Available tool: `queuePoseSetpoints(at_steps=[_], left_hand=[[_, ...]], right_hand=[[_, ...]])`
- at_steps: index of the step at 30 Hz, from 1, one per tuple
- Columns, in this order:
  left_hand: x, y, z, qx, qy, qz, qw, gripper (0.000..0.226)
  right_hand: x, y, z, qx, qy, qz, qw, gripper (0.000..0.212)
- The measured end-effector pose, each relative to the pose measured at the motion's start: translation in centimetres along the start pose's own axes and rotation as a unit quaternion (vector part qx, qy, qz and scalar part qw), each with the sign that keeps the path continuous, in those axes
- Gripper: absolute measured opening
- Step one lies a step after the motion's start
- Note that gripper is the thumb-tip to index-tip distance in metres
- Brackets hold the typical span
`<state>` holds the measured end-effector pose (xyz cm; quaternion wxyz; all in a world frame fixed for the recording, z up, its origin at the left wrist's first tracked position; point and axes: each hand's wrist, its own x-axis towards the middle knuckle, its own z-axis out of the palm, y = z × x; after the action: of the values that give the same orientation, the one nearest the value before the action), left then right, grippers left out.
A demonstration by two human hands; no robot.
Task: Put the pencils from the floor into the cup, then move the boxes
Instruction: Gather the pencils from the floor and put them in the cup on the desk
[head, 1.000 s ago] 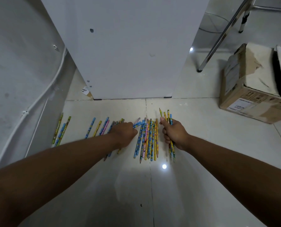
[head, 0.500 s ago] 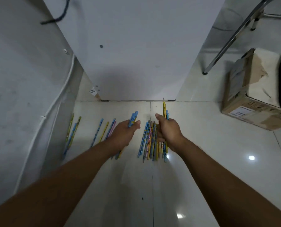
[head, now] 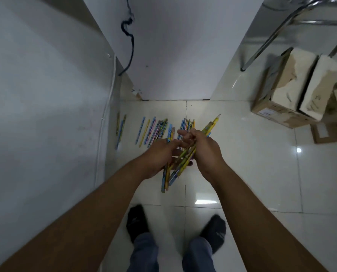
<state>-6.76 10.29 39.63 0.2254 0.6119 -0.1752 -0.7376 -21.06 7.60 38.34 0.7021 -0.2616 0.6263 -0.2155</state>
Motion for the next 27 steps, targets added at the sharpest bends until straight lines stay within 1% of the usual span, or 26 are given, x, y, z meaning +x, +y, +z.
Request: queuePoseSetpoints(at_steps=[2,4,6,8,10,12,14,16,18,21,22,25,27], left_hand=[[-4.1,2.5,1.3,-0.003,-0.044,-0.012,0.999,0.041],[-8.6,5.2,2.7,-0.005,-0.064,-0.021,0.998,0.044],[-12.4,7.2,4.1,0.003,-0.062,-0.019,0.998,0.045],[-16.0,8.8,5.6,0.013,-0.046,-0.007,0.999,0.045],[-20.7,10.6,7.3,0.015,-0.043,0.021,0.999,0.047],[-24.3,11.7,8.9,0.016,-0.046,0.05,0.998,0.048],[-27.9,12.7,10.4,0.013,-0.046,0.062,0.997,0.044],[-30.9,13.7,11.8,0.0,-0.044,0.061,0.997,0.04],[-33.7,14.8,12.9,0.001,-0.043,0.059,0.997,0.04],[-36.8,16.3,13.8,0.02,-0.055,0.065,0.996,0.043],[-37.8,16.7,14.2,0.026,-0.059,0.071,0.995,0.044],[-40.2,17.9,15.6,0.027,-0.069,0.089,0.993,0.045],[-41.4,18.7,16.5,0.021,-0.07,0.109,0.991,0.043]], right_hand=[[-4.1,-3.5,-0.3,-0.026,-0.001,-0.013,1.0,0.043],[-8.8,-7.3,-0.2,-0.056,-0.006,-0.028,0.998,0.038],[-12.5,-10.1,0.0,-0.061,-0.029,-0.043,0.997,0.035],[-16.0,-12.5,0.2,-0.086,-0.04,-0.062,0.994,0.04],[-20.0,-14.8,0.2,-0.095,-0.049,-0.084,0.991,0.044],[-23.0,-16.4,-0.2,-0.086,-0.072,-0.102,0.988,0.044],[-26.6,-18.3,-0.5,-0.087,-0.107,-0.094,0.986,0.039],[-29.4,-19.8,-0.9,-0.084,-0.115,-0.095,0.985,0.037],[-31.6,-21.2,-1.3,-0.078,-0.083,-0.128,0.985,0.04],[-33.5,-23.7,-2.2,-0.09,0.0,-0.214,0.973,0.063],[-34.4,-24.9,-2.5,-0.102,0.009,-0.237,0.966,0.064],[-36.1,-28.0,-3.3,-0.144,-0.006,-0.283,0.948,0.051],[-37.2,-29.8,-3.5,-0.168,-0.02,-0.311,0.935,0.052]])
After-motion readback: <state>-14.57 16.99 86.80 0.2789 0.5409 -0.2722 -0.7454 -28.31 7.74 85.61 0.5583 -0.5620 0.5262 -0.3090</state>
